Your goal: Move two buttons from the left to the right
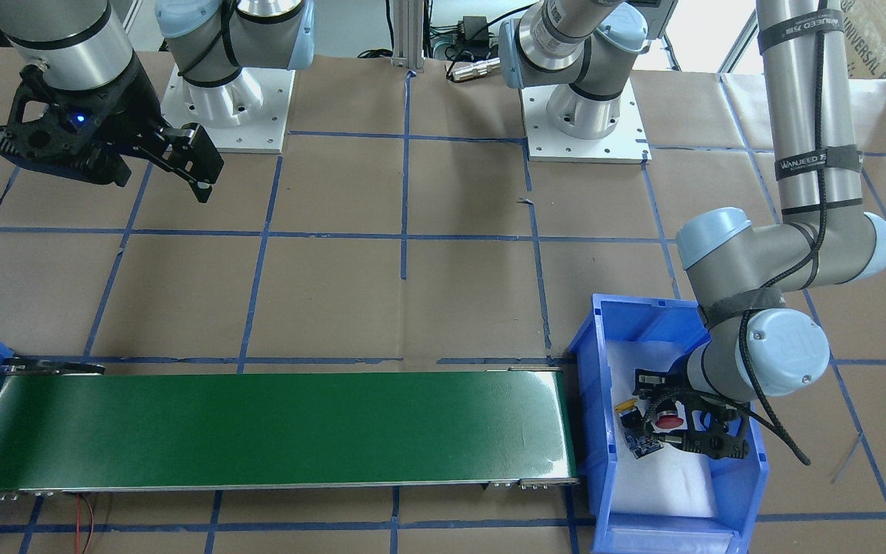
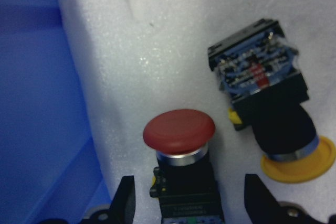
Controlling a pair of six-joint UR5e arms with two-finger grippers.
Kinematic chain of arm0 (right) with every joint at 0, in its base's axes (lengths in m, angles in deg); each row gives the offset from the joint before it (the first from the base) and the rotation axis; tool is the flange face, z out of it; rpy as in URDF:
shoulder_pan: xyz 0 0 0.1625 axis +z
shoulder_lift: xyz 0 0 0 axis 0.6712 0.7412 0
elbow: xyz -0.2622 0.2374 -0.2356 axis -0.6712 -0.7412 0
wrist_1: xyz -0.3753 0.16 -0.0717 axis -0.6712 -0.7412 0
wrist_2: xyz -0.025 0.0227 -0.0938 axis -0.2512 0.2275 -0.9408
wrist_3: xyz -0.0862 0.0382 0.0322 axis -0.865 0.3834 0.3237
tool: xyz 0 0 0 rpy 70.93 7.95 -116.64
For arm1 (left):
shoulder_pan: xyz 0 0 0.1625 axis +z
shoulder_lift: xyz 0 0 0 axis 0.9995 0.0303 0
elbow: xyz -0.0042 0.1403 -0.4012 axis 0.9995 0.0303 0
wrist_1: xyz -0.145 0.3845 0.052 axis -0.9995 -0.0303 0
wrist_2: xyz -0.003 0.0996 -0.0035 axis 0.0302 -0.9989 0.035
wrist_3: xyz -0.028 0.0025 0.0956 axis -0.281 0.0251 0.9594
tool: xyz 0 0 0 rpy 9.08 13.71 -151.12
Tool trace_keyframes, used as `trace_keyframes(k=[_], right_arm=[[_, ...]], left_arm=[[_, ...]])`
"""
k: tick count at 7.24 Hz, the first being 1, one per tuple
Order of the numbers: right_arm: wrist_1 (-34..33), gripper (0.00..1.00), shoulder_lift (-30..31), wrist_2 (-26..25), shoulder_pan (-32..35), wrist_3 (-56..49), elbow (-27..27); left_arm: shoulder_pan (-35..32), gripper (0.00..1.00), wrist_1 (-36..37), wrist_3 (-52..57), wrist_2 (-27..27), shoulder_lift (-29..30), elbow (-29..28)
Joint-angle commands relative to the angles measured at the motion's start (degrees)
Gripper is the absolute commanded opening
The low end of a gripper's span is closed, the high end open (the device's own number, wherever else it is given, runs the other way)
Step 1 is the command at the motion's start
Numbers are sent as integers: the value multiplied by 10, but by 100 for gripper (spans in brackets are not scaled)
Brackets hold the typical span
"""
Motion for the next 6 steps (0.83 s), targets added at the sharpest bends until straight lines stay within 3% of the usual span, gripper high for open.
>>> trace_keyframes(k=[1, 3, 4, 6], right_arm=[[0, 100, -1, 0, 0, 0, 1], [0, 100, -1, 0, 0, 0, 1], [0, 100, 0, 0, 0, 0, 1], [0, 100, -1, 0, 0, 0, 1]], left_arm=[[-2, 26, -3, -6, 0, -6, -4], [-14, 25, -45, -31, 4, -41, -22], [-18, 25, -83, -34, 20, -87, -24], [-40, 25, -123, -97, 82, -143, -44]])
